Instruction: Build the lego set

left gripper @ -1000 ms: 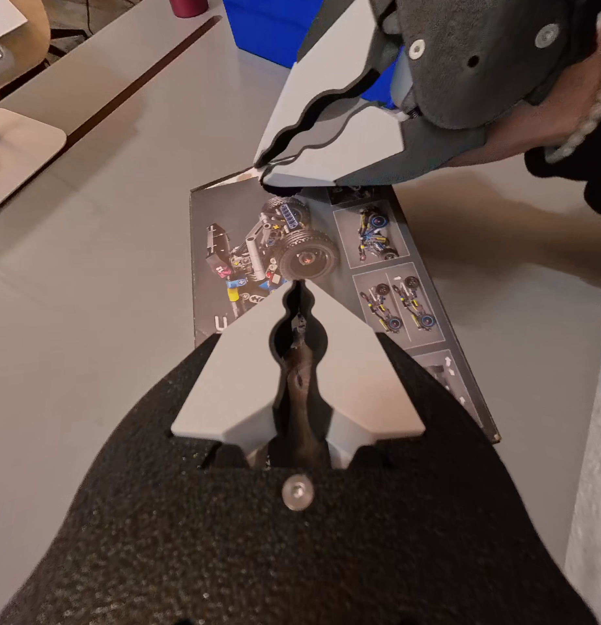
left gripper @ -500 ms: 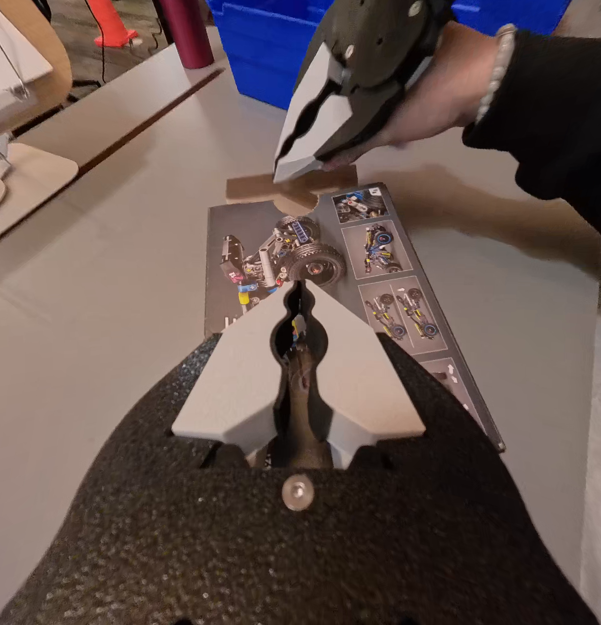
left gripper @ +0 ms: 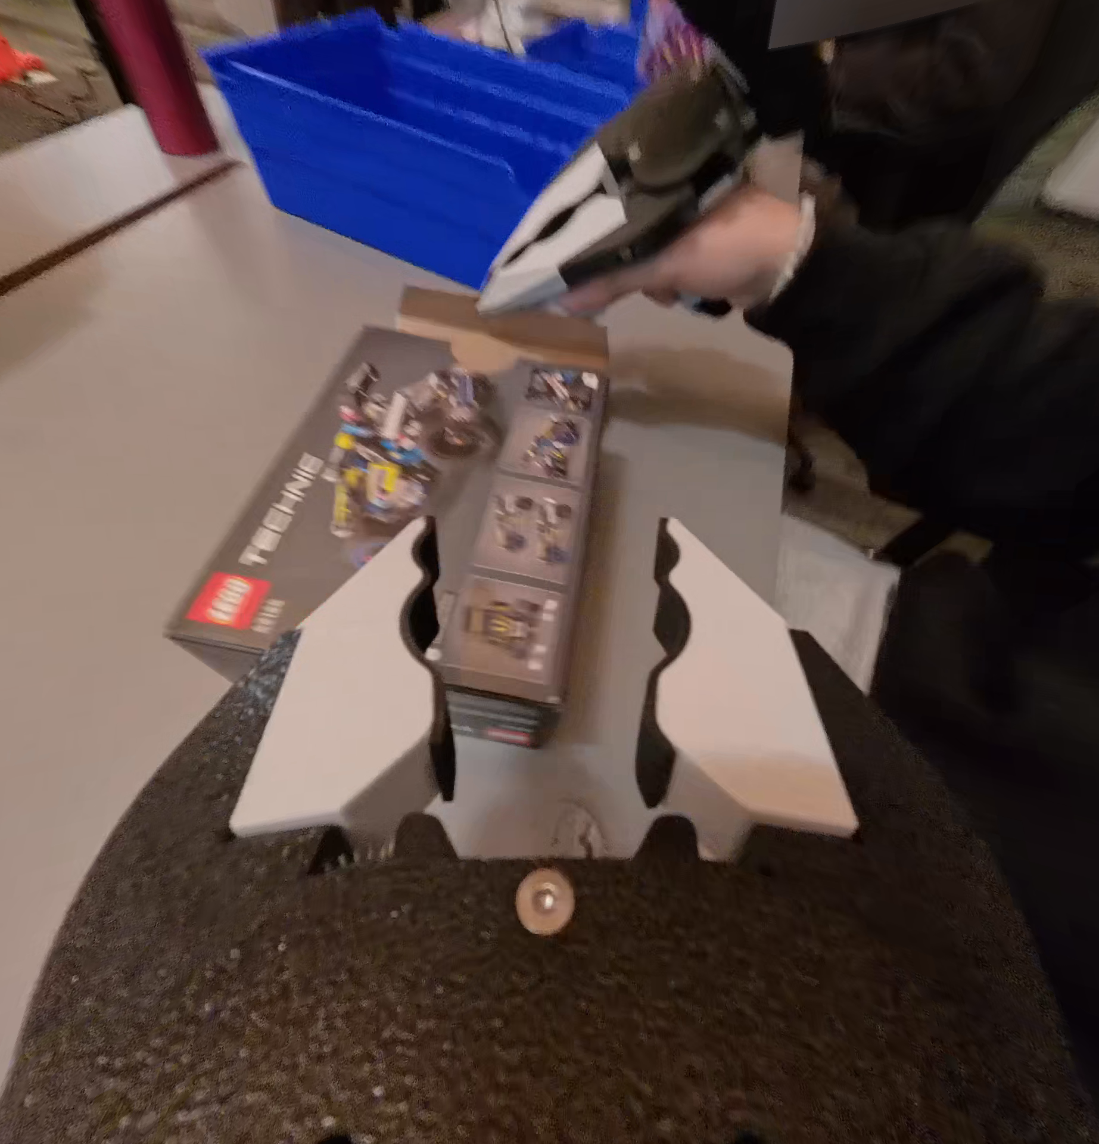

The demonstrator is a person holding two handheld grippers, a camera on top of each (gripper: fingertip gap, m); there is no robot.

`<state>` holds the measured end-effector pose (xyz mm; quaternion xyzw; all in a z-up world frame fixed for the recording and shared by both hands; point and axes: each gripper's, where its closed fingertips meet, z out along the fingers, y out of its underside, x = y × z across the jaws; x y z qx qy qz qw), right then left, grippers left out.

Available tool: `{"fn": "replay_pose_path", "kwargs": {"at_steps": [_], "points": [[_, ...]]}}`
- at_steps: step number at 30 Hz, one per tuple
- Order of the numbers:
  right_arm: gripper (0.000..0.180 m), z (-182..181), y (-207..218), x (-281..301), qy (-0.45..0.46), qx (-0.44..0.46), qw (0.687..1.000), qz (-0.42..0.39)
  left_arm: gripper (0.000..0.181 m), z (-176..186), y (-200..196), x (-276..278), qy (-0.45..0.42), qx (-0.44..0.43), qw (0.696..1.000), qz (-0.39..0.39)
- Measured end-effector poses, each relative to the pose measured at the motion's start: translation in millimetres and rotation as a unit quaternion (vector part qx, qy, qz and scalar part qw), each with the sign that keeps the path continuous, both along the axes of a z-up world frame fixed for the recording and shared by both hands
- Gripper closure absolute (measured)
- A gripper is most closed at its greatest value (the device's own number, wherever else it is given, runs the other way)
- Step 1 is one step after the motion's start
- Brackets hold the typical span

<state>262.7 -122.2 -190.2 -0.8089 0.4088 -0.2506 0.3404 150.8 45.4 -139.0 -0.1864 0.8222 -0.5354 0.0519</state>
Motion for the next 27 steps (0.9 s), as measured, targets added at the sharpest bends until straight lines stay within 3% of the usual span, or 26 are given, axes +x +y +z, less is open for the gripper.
{"fn": "replay_pose_path", "kwargs": {"at_steps": [2, 4, 5, 8, 12, 16, 18, 21, 24, 27], "points": [[0.180, -6.4, -11.7, -19.7, -0.012, -0.029, 0.999, -0.008, 0.111, -25.2, -7.5, -12.8, -0.049, 0.085, 0.995, 0.003], [0.180, -12.3, -17.2, -42.9, 0.004, -0.019, 1.000, -0.001, 0.139, -47.5, -1.2, 1.6, -0.130, 0.178, 0.974, 0.045], [0.179, -13.4, -17.8, -53.0, 0.010, 0.001, 1.000, 0.004, 0.128, -53.1, 1.6, 8.7, -0.161, 0.203, 0.965, 0.050], [0.178, -25.1, -23.7, -83.2, 0.018, -0.007, 1.000, 0.021, 0.121, -55.0, 10.7, 33.3, -0.156, 0.204, 0.965, 0.056], [0.177, -36.0, 6.0, -105.8, 0.026, 0.028, 0.997, 0.073, 0.120, -56.3, 40.5, 99.6, -0.130, 0.213, 0.958, 0.139], [0.176, -41.1, 40.3, -107.9, 0.016, 0.085, 0.990, 0.107, 0.140, -54.4, 52.3, 136.9, -0.074, 0.170, 0.958, 0.219], [0.176, -31.1, 48.4, -109.7, 0.013, 0.109, 0.986, 0.126, 0.137, -37.5, 46.8, 130.9, -0.071, 0.121, 0.963, 0.229], [0.180, -2.1, 50.5, -117.0, 0.012, 0.159, 0.975, 0.155, 0.134, -27.1, 26.0, 96.3, -0.079, 0.103, 0.975, 0.181], [0.180, 21.5, 34.9, -105.6, -0.035, 0.087, 0.984, 0.151, 0.124, -33.5, 3.4, 60.7, -0.131, 0.150, 0.971, 0.134], [0.180, 57.2, 36.2, -80.3, -0.136, 0.012, 0.979, 0.151, 0.143, -32.6, -14.3, 50.2, -0.224, 0.189, 0.947, 0.129]]}}
